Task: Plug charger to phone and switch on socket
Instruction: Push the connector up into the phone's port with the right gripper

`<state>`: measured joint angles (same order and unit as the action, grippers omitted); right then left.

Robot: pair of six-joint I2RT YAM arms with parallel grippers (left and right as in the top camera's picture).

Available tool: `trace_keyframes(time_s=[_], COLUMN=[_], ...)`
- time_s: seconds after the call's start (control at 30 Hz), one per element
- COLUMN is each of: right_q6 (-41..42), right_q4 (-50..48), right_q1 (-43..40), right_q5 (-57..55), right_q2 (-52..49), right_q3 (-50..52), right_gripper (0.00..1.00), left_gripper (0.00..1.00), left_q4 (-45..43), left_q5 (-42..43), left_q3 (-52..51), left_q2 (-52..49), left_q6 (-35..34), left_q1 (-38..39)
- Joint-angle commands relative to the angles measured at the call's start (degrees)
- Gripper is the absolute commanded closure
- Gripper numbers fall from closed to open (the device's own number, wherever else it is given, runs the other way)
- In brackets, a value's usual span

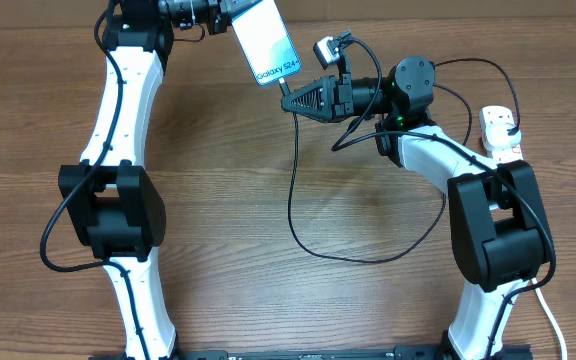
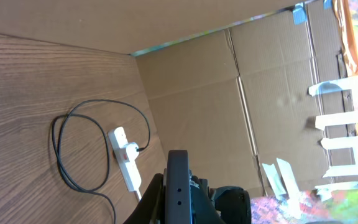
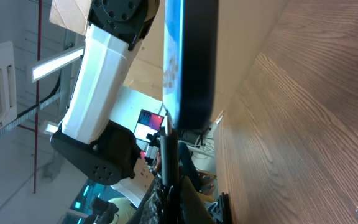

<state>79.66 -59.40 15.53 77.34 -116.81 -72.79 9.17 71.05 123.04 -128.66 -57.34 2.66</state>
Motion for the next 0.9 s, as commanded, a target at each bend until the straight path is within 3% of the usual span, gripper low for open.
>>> trace_keyframes(time_s=[0.0,0.33,0.87], right_q6=[-0.42,-0.42,-0.37], right_q4=[-0.55,-0.52,-0.50], right_q1=[0.20,0.20,0.20], right_q5=[-0.81,-0.81,-0.79], right_q2=[0.00,0.00,0.00], right_q3=[-0.35,-0.35,-0.35], right_gripper=[0.96,0.96,0.96], left_gripper=[0.96,0.96,0.96], left_q4=[-0.20,-0.15,1.20], left_q5=[2.32,1.81,0.90], left_q3=[1.20,1.20,1.20], left_q2=[-0.07,-0.07,-0.07], left_q6=[1.64,-2.99,-3.06], left_q1=[0.66,0.63,0.59])
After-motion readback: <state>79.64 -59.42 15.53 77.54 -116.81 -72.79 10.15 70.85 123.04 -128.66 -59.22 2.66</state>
